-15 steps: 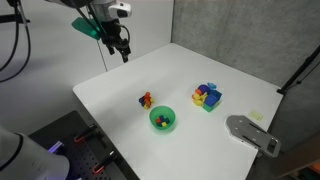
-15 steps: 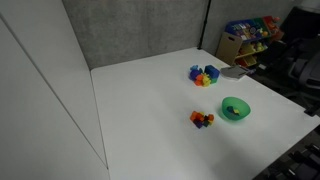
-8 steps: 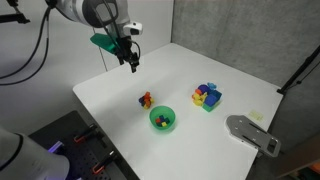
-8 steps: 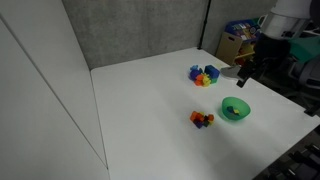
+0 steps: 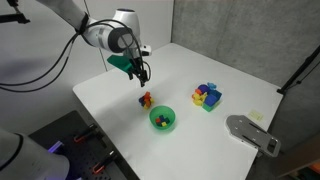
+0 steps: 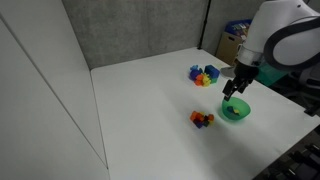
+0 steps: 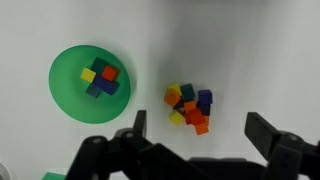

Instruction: Pick up one one small orange block from the table and put it in the green bowl

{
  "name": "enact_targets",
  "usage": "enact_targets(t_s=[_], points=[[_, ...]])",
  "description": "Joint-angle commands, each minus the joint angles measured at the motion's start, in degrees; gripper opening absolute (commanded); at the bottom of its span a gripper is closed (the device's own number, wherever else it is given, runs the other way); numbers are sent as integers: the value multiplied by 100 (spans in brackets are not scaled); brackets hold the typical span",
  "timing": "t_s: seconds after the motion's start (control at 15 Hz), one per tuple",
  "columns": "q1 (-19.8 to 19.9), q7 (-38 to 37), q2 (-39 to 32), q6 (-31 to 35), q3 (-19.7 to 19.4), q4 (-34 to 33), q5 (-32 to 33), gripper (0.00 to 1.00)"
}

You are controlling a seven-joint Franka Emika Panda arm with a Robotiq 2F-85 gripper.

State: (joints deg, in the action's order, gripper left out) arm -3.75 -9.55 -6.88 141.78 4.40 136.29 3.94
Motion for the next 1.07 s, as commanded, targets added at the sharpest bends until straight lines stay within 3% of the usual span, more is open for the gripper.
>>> enact_targets(t_s=[0.0,0.47,1.0], points=[[-114,-508,-824,294,-205,-426,450,100],[-505,-1062,-2237,543,-658,-1127,498,100],[-724,-1067,-3163,577,-802,-1836,357,100]])
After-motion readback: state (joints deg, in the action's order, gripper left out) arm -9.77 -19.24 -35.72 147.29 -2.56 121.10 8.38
